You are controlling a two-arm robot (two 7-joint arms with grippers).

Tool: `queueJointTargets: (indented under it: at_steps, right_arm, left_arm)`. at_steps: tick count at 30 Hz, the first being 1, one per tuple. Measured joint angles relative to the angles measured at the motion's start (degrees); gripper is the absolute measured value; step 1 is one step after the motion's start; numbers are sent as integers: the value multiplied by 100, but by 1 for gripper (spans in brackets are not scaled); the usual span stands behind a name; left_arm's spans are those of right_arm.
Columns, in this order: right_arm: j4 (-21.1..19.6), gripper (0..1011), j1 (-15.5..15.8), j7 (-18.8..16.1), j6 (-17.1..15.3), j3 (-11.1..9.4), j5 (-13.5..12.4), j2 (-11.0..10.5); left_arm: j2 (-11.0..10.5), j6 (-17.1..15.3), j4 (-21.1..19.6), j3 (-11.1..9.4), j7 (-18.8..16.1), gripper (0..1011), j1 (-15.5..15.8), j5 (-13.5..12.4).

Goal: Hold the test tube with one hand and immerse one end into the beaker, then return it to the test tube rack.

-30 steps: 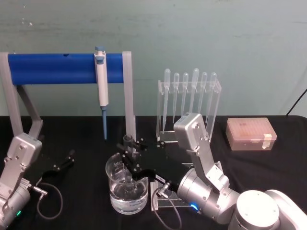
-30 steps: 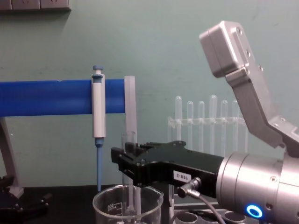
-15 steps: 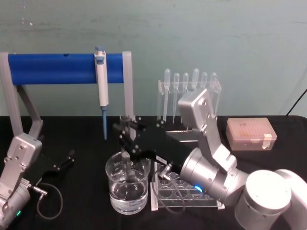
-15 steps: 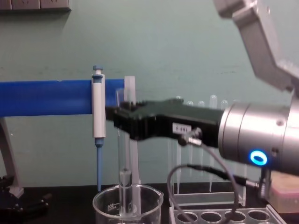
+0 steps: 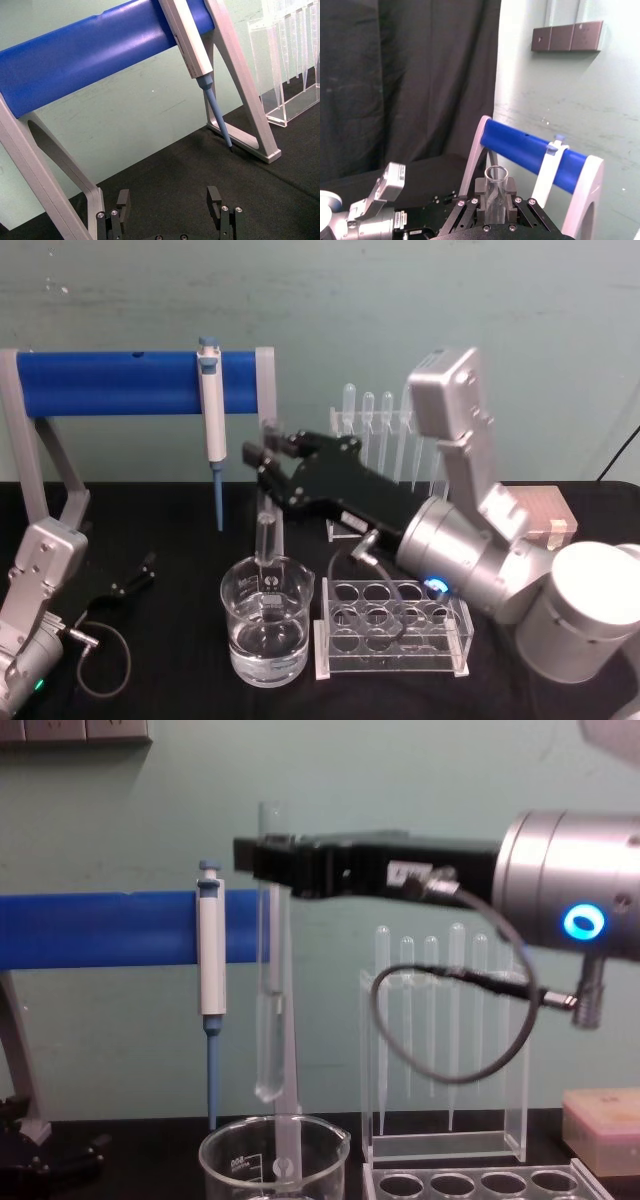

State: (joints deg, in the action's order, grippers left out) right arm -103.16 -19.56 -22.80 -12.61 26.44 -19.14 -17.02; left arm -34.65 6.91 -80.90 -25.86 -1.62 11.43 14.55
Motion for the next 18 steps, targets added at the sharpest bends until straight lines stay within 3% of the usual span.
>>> queueJointTargets:
  at_steps: [7,13,18]
  right_arm:
    - [-382,225,56,58,-162,-238,-217,-277]
    - [-728,224,328,157,-182,-563,-382,-702]
    - [-818,225,592,239,-88,-695,-440,-940]
  left_arm:
    - [0,0,0,0,0,1000,0,0]
    - [0,0,0,0,0,1000,0,0]
    - [0,0,0,0,0,1000,0,0]
